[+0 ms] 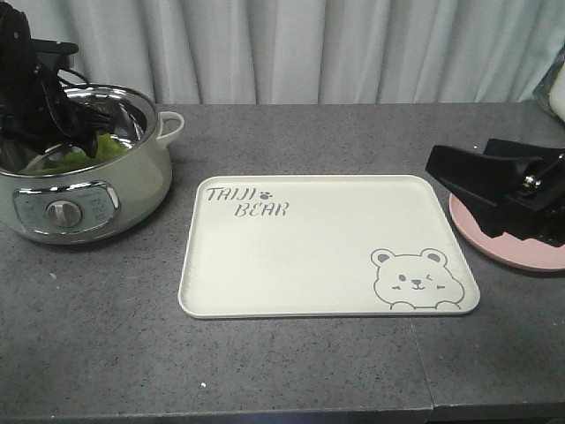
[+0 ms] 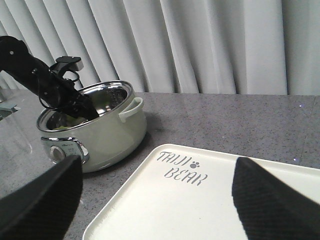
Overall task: Transfer vegetables to tray and serve
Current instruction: 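Close the left gripper on the lettuce leaf stem, then lift the lettuce leaf out of the pot toward the right gripper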
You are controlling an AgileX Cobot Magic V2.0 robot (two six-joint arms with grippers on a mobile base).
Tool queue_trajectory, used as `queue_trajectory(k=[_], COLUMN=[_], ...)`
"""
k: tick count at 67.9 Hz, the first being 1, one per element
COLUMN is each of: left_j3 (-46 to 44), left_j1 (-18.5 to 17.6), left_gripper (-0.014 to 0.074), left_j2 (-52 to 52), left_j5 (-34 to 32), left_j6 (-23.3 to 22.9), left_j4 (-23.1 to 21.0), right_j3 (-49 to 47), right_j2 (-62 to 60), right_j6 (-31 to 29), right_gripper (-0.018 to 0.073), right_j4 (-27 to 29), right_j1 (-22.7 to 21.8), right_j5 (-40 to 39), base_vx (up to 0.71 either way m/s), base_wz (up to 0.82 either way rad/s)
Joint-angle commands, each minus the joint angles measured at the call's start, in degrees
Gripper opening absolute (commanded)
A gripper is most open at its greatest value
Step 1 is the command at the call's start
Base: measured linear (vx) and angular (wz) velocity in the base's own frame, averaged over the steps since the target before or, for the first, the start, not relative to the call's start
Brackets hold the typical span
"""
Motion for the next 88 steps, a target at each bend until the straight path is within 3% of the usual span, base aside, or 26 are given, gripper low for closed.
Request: queue_trajectory(k=[1, 25, 33, 42, 55, 88], left_j3=[-1.74, -1.69, -1.69, -1.69, -1.69, -1.74], left_j1=[-0.07, -0.07, -0.07, -0.07, -0.07, -0.07], left_gripper=[0.0514, 0.0512, 0.0471, 0.0327, -0.0009, -0.0007], left_j2=[-2.52, 1.33, 2.07, 2.19, 2.19, -6.36], left_j5=[-1.07, 2.49, 2.98, 2.92, 2.81, -3.22], left_j6=[0.01, 0.01, 0.01, 0.01, 0.13, 0.31], left_j4=[-0.99, -0.97, -1.31, -1.38, -1.33, -1.29], right_j3=[-1.89, -1.89, -1.89, -1.89, -1.89, -1.89], right_j2=[-0.29, -0.29, -0.29, -0.29, -0.29, -0.29], right_j6=[0.39, 0.85, 1.03, 1.03, 1.02, 1.02], right_gripper=[0.0583, 0.0583, 0.0583, 0.0583, 0.0583, 0.057], right_j4=[2.05, 2.05, 2.05, 2.05, 2.05, 2.01], right_j1=[0.02, 0.02, 0.02, 0.02, 0.02, 0.02], right_j5=[-0.36, -0.41, -0.34, -0.34, -0.39, -0.12], base_vx=[0.0, 0.0, 0.0, 0.0, 0.0, 0.0], base_wz=[0.0, 0.0, 0.0, 0.0, 0.0, 0.0])
